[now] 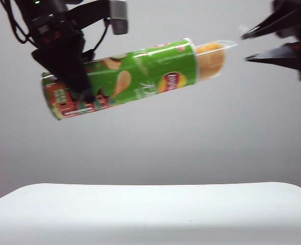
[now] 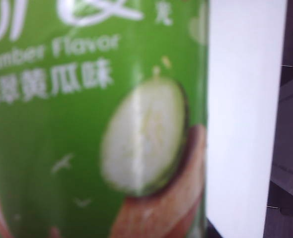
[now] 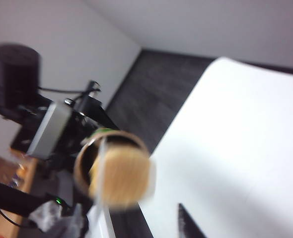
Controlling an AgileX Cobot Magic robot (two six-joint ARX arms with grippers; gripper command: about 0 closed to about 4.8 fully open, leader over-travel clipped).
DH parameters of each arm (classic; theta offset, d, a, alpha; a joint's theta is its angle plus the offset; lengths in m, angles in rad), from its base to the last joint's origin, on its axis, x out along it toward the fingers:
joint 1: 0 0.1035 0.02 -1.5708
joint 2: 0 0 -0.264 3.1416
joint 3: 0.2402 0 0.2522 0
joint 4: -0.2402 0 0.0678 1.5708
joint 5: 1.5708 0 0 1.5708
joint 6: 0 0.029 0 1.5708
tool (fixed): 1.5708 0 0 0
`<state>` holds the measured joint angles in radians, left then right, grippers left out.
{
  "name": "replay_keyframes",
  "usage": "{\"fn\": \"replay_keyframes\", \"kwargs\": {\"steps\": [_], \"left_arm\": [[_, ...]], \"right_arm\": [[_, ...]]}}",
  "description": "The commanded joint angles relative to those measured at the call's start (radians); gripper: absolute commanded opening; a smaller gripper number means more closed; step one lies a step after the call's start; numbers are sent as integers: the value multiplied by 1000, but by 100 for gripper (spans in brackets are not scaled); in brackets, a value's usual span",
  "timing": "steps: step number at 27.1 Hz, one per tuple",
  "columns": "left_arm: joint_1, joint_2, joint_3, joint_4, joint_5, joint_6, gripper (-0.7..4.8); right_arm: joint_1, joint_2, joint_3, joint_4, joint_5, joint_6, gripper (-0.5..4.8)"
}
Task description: Pick up the green tub of chips from the desk, pull out the transparent container with the chips inside partially, and then place the chips back on the desk.
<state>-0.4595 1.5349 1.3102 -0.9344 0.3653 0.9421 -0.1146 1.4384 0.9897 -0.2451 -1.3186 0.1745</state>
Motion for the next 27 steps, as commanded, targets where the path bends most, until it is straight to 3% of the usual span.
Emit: {"fn": "replay_keyframes", "kwargs": {"steps": [1, 3, 5, 9, 11, 18, 24, 27], "left_arm": [[34, -2, 4, -8, 13, 8, 275], [72, 13, 1, 2, 14, 16, 275], [89, 35, 1, 18, 16, 21, 275], [111, 93, 2, 76, 7, 19, 276], [108, 129, 2, 91, -7, -4, 276], [50, 245, 2, 76, -3, -15, 277], [29, 362, 2, 104, -3, -14, 277], [30, 415, 2, 114, -6, -15, 278]], "right_arm": [[-80, -27, 8, -26, -45, -6, 224], [-111, -69, 8, -104, 15, -116, 220], [-105, -116, 8, -192, 150, -216, 211], [-7, -208, 8, -328, 558, -379, 210], [69, -250, 7, -357, 713, -381, 211], [209, -271, 4, -413, 692, -358, 211], [294, -274, -55, -432, 798, -357, 211], [310, -274, -76, -431, 799, -354, 211]]}}
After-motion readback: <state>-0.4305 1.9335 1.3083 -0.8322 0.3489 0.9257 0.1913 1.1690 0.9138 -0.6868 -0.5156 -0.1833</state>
